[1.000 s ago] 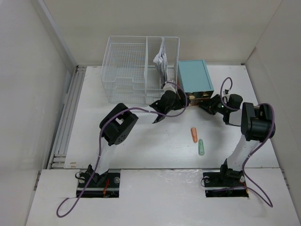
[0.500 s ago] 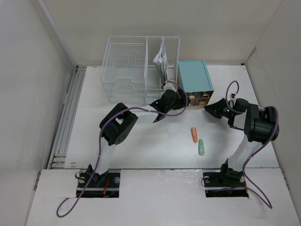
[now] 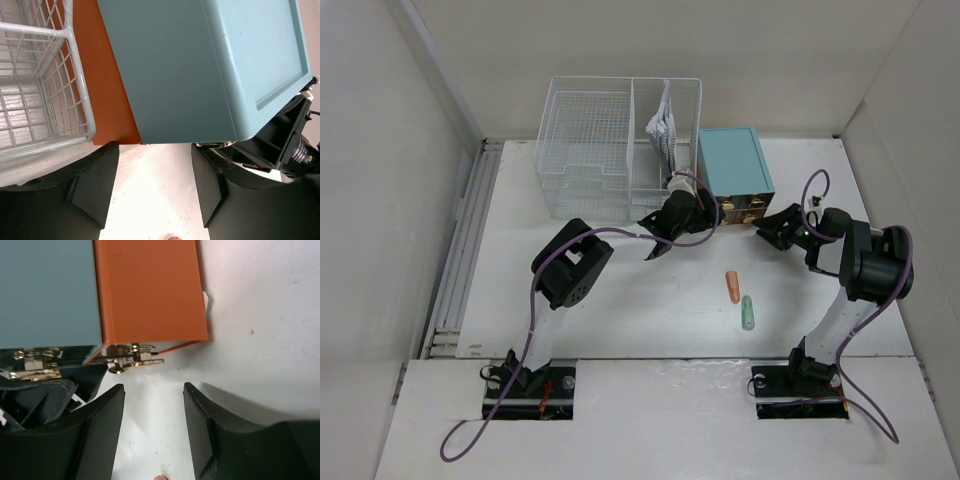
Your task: Organize the desk
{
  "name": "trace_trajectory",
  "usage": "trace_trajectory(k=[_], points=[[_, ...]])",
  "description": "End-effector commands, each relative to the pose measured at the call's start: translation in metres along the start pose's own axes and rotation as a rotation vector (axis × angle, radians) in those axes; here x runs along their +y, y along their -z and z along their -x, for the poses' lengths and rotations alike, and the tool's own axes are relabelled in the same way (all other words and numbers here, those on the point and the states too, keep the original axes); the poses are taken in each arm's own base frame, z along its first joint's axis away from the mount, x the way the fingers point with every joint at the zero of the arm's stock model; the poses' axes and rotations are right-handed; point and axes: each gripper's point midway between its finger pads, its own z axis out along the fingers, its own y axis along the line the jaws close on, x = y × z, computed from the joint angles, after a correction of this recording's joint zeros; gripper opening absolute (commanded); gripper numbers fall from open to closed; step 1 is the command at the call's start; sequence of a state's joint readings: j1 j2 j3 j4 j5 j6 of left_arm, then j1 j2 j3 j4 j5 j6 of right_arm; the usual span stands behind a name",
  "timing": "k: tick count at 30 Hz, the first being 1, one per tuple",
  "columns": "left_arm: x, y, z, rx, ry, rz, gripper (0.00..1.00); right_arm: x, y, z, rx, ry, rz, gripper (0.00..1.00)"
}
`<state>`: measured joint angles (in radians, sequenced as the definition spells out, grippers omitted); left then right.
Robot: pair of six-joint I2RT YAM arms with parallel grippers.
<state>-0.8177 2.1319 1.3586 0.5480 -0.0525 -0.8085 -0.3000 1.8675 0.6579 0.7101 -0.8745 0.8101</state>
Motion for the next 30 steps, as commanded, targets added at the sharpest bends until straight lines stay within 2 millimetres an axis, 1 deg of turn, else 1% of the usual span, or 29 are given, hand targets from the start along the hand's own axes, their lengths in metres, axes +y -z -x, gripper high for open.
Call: trace_trajectory(k=[1, 5, 6, 8, 9, 10, 11, 12, 13, 14, 15, 16, 17, 18, 19, 20, 21, 22, 23, 24, 25, 26, 27, 29, 30], points=[[-0.039, -0.004, 0.054, -0.153, 0.039, -0.112, 0.56, 0.022, -0.006, 0.020, -0.048, 0.060, 0.093, 0.56], [-0.040, -0.004, 0.053, -0.146, 0.038, -0.118, 0.56, 0.029, -0.016, 0.011, -0.034, 0.055, 0.114, 0.56], [-0.040, -0.004, 0.053, -0.146, 0.038, -0.118, 0.56, 0.031, -0.017, 0.014, -0.037, 0.053, 0.119, 0.56], [-0.040, -0.004, 0.053, -0.146, 0.038, -0.118, 0.56, 0.034, -0.025, 0.010, -0.039, 0.064, 0.131, 0.56], [-0.045, -0.001, 0.055, -0.142, 0.038, -0.133, 0.56, 0.037, -0.025, 0.013, -0.042, 0.057, 0.136, 0.56], [-0.044, 0.001, 0.055, -0.142, 0.026, -0.131, 0.56, 0.039, -0.030, 0.015, -0.048, 0.052, 0.140, 0.56], [-0.038, 0.001, 0.050, -0.133, 0.011, -0.118, 0.56, 0.037, -0.031, 0.015, -0.052, 0.051, 0.146, 0.56], [-0.043, 0.005, 0.055, -0.143, 0.001, -0.128, 0.56, 0.041, -0.032, 0.022, -0.071, 0.067, 0.152, 0.56], [-0.045, 0.009, 0.052, -0.144, -0.011, -0.127, 0.57, 0.040, -0.035, 0.018, -0.060, 0.043, 0.154, 0.56], [-0.035, 0.010, 0.044, -0.127, -0.014, -0.108, 0.57, 0.040, -0.038, 0.022, -0.075, 0.049, 0.154, 0.56], [-0.036, 0.014, 0.046, -0.129, -0.026, -0.109, 0.59, 0.043, -0.038, 0.027, -0.090, 0.052, 0.161, 0.56], [-0.040, 0.019, 0.045, -0.133, -0.039, -0.112, 0.59, 0.043, -0.038, 0.027, -0.090, 0.052, 0.161, 0.56], [-0.040, 0.022, 0.045, -0.137, -0.039, -0.115, 0.62, 0.038, -0.040, 0.028, -0.096, 0.043, 0.149, 0.56], [-0.029, 0.026, 0.039, -0.129, -0.051, -0.089, 0.63, 0.038, -0.040, 0.029, -0.106, 0.042, 0.144, 0.56], [-0.034, 0.032, 0.038, -0.128, -0.065, -0.100, 0.63, 0.038, -0.040, 0.029, -0.106, 0.042, 0.144, 0.56], [-0.035, 0.036, 0.039, -0.132, -0.064, -0.104, 0.64, 0.039, -0.040, 0.030, -0.109, 0.040, 0.150, 0.56], [-0.030, 0.039, 0.031, -0.123, -0.080, -0.090, 0.64, 0.036, -0.041, 0.029, -0.105, 0.033, 0.144, 0.55], [-0.030, 0.042, 0.032, -0.123, -0.090, -0.090, 0.64, 0.036, -0.040, 0.029, -0.123, 0.045, 0.149, 0.55], [-0.030, 0.049, 0.029, -0.123, -0.101, -0.088, 0.66, 0.035, -0.039, 0.028, -0.124, 0.046, 0.150, 0.49], [-0.038, 0.053, 0.029, -0.125, -0.102, -0.103, 0.66, 0.033, -0.038, 0.025, -0.120, 0.040, 0.145, 0.46], [-0.031, 0.056, 0.027, -0.125, -0.103, -0.085, 0.66, 0.034, -0.038, 0.026, -0.124, 0.046, 0.150, 0.43], [-0.039, 0.062, 0.027, -0.126, -0.113, -0.100, 0.66, 0.034, -0.038, 0.026, -0.124, 0.046, 0.150, 0.38], [-0.042, 0.063, 0.023, -0.120, -0.116, -0.106, 0.66, 0.034, -0.038, 0.026, -0.124, 0.046, 0.150, 0.36], [-0.040, 0.067, 0.020, -0.105, -0.128, -0.102, 0.66, 0.034, -0.036, 0.022, -0.114, 0.047, 0.155, 0.30], [-0.042, 0.070, 0.020, -0.097, -0.129, -0.110, 0.67, 0.030, -0.034, 0.022, -0.118, 0.038, 0.146, 0.29]])
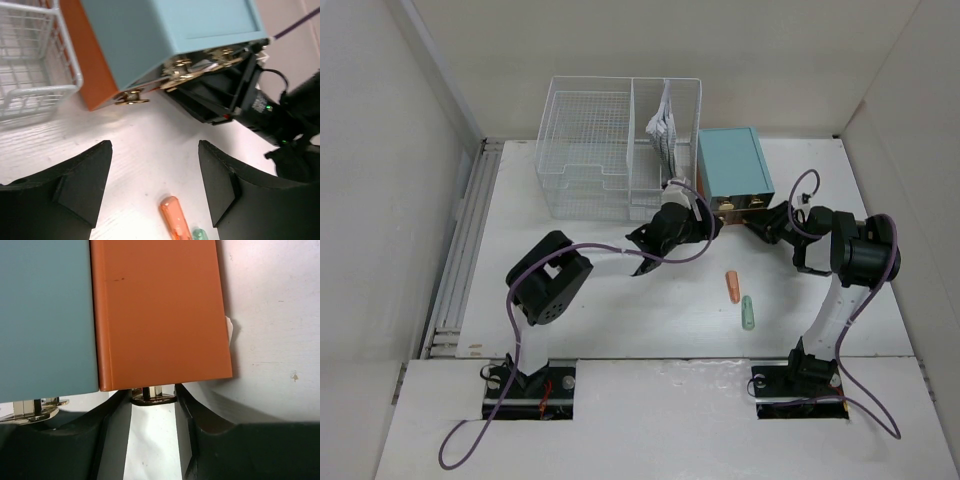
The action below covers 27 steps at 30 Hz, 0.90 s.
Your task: Organize the desk
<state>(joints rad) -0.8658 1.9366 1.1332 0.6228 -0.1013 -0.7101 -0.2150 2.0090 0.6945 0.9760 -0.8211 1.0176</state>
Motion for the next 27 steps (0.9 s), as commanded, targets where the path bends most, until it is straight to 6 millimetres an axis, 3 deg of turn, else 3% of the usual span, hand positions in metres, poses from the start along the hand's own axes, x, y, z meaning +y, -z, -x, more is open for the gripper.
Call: trace_trajectory(k=[1, 2, 3, 6, 8, 12, 19, 25, 27], points=[[-0.034, 0.016, 0.023, -0.054, -0.022, -0.089, 0.67, 0.018, 0.001, 0.015, -0.070, 0.098, 0.071, 0.29], [-0.027, 0.017, 0.017, -0.037, -0.026, -0.074, 0.67, 0.018, 0.003, 0.016, -0.064, 0.097, 0.076, 0.27], [-0.037, 0.020, 0.014, -0.028, -0.037, -0.100, 0.67, 0.019, 0.007, 0.019, -0.066, 0.096, 0.078, 0.27], [-0.039, 0.027, -0.001, 0.014, -0.048, -0.101, 0.67, 0.015, 0.020, 0.010, -0.030, 0.081, 0.066, 0.27], [-0.048, 0.033, -0.012, 0.039, -0.068, -0.113, 0.68, 0.008, 0.028, -0.001, 0.003, 0.097, 0.046, 0.27], [-0.043, 0.042, -0.028, 0.071, -0.114, -0.061, 0.68, 0.003, 0.044, -0.021, 0.084, 0.116, 0.016, 0.27], [-0.053, 0.064, -0.059, 0.132, -0.198, -0.016, 0.69, -0.015, 0.068, -0.063, 0.249, 0.116, -0.021, 0.27], [-0.058, 0.072, -0.087, 0.184, -0.227, -0.001, 0.69, -0.026, 0.076, -0.066, 0.296, 0.098, -0.072, 0.37], [-0.049, 0.071, -0.096, 0.202, -0.227, 0.017, 0.69, -0.025, 0.079, -0.069, 0.313, 0.087, -0.083, 0.41]])
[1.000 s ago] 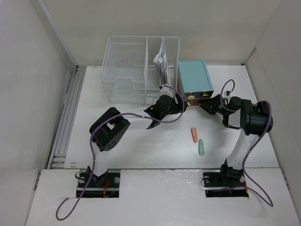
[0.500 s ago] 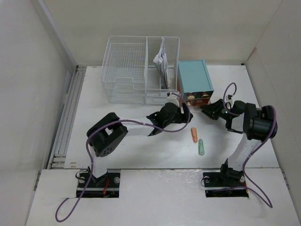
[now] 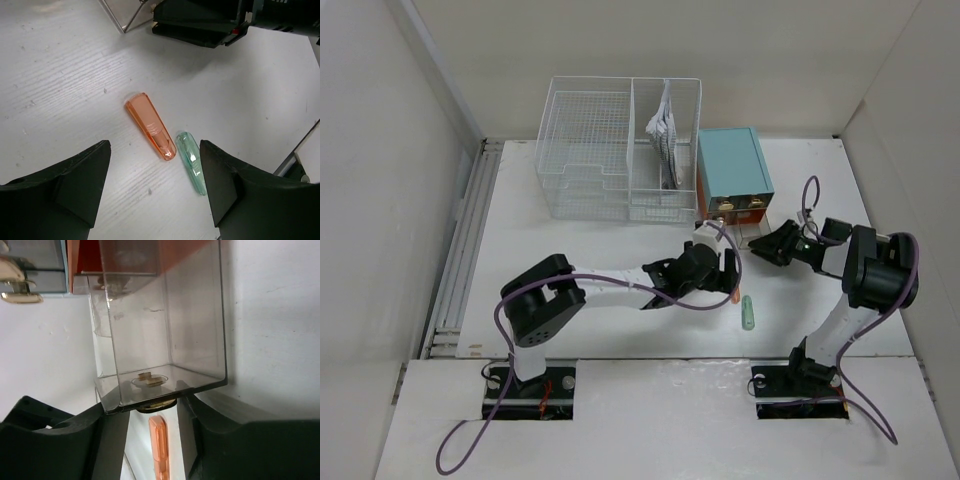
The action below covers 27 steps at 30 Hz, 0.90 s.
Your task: Organize the desk
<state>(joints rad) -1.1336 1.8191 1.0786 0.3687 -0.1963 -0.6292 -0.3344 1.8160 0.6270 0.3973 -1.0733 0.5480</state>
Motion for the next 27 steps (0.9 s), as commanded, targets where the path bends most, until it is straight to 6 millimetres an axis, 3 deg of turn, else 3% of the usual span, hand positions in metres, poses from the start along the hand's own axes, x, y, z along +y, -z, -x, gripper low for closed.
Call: trace_trajectory(k=[1, 3, 4, 12, 15, 16, 18, 20, 21, 22, 23, 24, 25, 26, 27], points=[[0.004, 0.000, -0.008, 0.009, -0.017, 0.032, 0.69, -0.007, 0.006, -0.022, 0.071, 0.014, -0.026, 0.48], [0.002, -0.006, -0.005, 0.000, -0.016, 0.038, 0.69, -0.004, 0.008, -0.023, 0.074, 0.030, -0.027, 0.57], [0.002, -0.011, -0.015, 0.017, -0.025, 0.043, 0.69, -0.001, 0.009, -0.025, 0.083, 0.022, -0.015, 0.61], [0.007, -0.037, -0.029, 0.052, -0.041, 0.084, 0.70, 0.024, 0.019, -0.024, 0.110, 0.113, 0.035, 0.63], [0.005, -0.043, -0.029, 0.050, -0.040, 0.082, 0.70, 0.033, 0.024, -0.035, 0.158, 0.126, 0.077, 0.63], [0.008, -0.045, -0.034, 0.059, -0.043, 0.090, 0.70, 0.040, 0.025, -0.029, 0.157, 0.168, 0.098, 0.63], [0.003, -0.049, -0.029, 0.050, -0.040, 0.082, 0.70, 0.051, 0.031, -0.039, 0.205, 0.156, 0.145, 0.63], [0.000, -0.053, -0.029, 0.061, -0.050, 0.079, 0.70, 0.063, 0.034, -0.031, 0.208, 0.248, 0.194, 0.63], [0.001, -0.056, -0.032, 0.071, -0.054, 0.087, 0.70, 0.073, 0.041, -0.038, 0.228, 0.200, 0.232, 0.63], [0.007, -0.059, -0.040, 0.097, -0.063, 0.109, 0.70, 0.077, 0.046, -0.036, 0.224, 0.196, 0.261, 0.61], [0.010, -0.061, -0.040, 0.102, -0.070, 0.130, 0.70, 0.083, 0.049, -0.023, 0.193, 0.370, 0.302, 0.61], [-0.001, -0.063, -0.035, 0.099, -0.083, 0.118, 0.70, 0.100, 0.060, -0.036, 0.219, 0.238, 0.346, 0.61], [0.005, -0.067, -0.039, 0.111, -0.102, 0.150, 0.69, 0.107, 0.069, -0.032, 0.196, 0.251, 0.363, 0.60], [0.011, -0.065, -0.049, 0.151, -0.127, 0.191, 0.69, 0.113, 0.073, -0.019, 0.150, 0.427, 0.391, 0.58], [0.008, -0.068, -0.038, 0.128, -0.130, 0.213, 0.68, 0.108, 0.071, -0.010, 0.135, 0.370, 0.392, 0.57]])
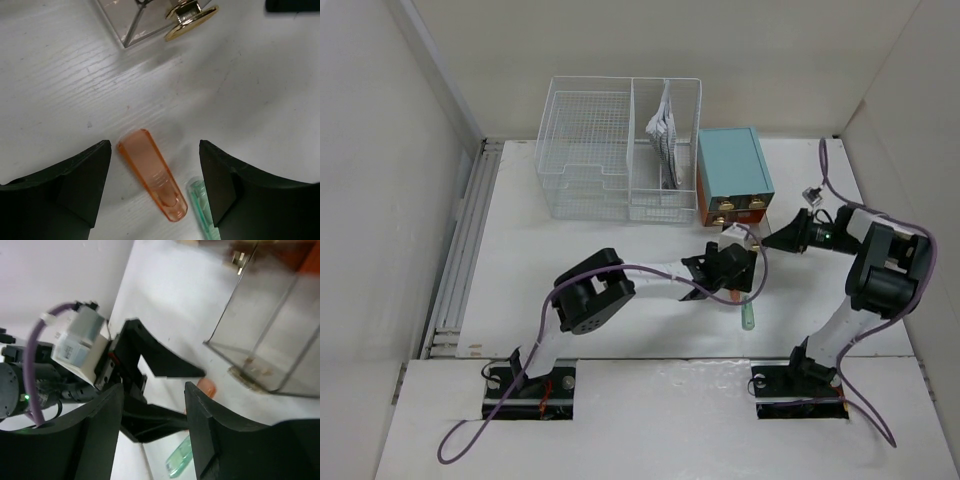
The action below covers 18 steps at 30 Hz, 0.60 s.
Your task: Organize the desk
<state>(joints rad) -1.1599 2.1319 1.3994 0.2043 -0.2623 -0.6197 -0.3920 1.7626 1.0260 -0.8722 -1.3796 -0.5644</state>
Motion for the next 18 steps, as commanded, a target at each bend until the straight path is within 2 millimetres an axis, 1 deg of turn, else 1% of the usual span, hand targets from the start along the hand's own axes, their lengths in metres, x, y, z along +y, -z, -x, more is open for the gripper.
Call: trace_trajectory(k=[1, 2, 3, 4, 5, 7, 8, 9, 10, 11, 12, 13, 14, 15, 16, 17, 18], points=[[0.009, 0.000, -0.005, 0.051, -0.073, 0.115, 0.68, 0.025, 0.022, 0.020, -0.129, 0.058, 0.091, 0.57], [0.015, 0.002, -0.015, 0.084, -0.098, 0.150, 0.67, 0.022, 0.027, 0.027, -0.160, 0.044, 0.090, 0.56], [0.019, 0.003, -0.017, 0.090, -0.105, 0.169, 0.67, 0.020, 0.032, 0.035, -0.184, 0.042, 0.090, 0.56], [0.021, 0.004, -0.014, 0.087, -0.109, 0.182, 0.65, 0.015, 0.032, 0.039, -0.191, 0.028, 0.096, 0.56], [0.023, 0.005, -0.017, 0.097, -0.102, 0.192, 0.65, 0.013, 0.035, 0.043, -0.199, 0.023, 0.092, 0.56], [0.032, 0.010, -0.019, 0.104, -0.108, 0.230, 0.65, 0.013, 0.036, 0.050, -0.200, 0.050, 0.089, 0.56], [0.037, 0.012, -0.024, 0.118, -0.107, 0.244, 0.65, 0.017, 0.037, 0.053, -0.201, 0.071, 0.086, 0.56], [0.039, 0.016, -0.021, 0.115, -0.112, 0.259, 0.65, 0.019, 0.039, 0.056, -0.195, 0.097, 0.079, 0.56], [0.040, 0.016, -0.020, 0.108, -0.104, 0.266, 0.65, 0.029, 0.042, 0.065, -0.198, 0.159, 0.071, 0.56], [0.043, 0.020, -0.021, 0.116, -0.108, 0.274, 0.65, 0.034, 0.043, 0.066, -0.182, 0.195, 0.054, 0.56], [0.043, 0.020, -0.021, 0.116, -0.109, 0.274, 0.64, 0.041, 0.045, 0.071, -0.184, 0.233, 0.048, 0.57], [0.047, 0.022, -0.026, 0.130, -0.116, 0.285, 0.64, 0.049, 0.048, 0.077, -0.177, 0.297, 0.033, 0.57], [0.047, 0.022, -0.026, 0.131, -0.116, 0.285, 0.63, 0.064, 0.051, 0.081, -0.175, 0.383, 0.016, 0.58], [0.047, 0.023, -0.025, 0.132, -0.107, 0.289, 0.63, 0.073, 0.053, 0.083, -0.166, 0.430, -0.001, 0.58], [0.049, 0.022, -0.035, 0.156, -0.125, 0.301, 0.62, 0.082, 0.055, 0.087, -0.162, 0.505, -0.016, 0.61], [0.045, 0.022, -0.031, 0.151, -0.122, 0.296, 0.60, 0.102, 0.059, 0.093, -0.161, 0.610, -0.038, 0.65], [0.043, 0.019, -0.030, 0.153, -0.124, 0.298, 0.60, 0.111, 0.061, 0.095, -0.150, 0.670, -0.060, 0.66]])
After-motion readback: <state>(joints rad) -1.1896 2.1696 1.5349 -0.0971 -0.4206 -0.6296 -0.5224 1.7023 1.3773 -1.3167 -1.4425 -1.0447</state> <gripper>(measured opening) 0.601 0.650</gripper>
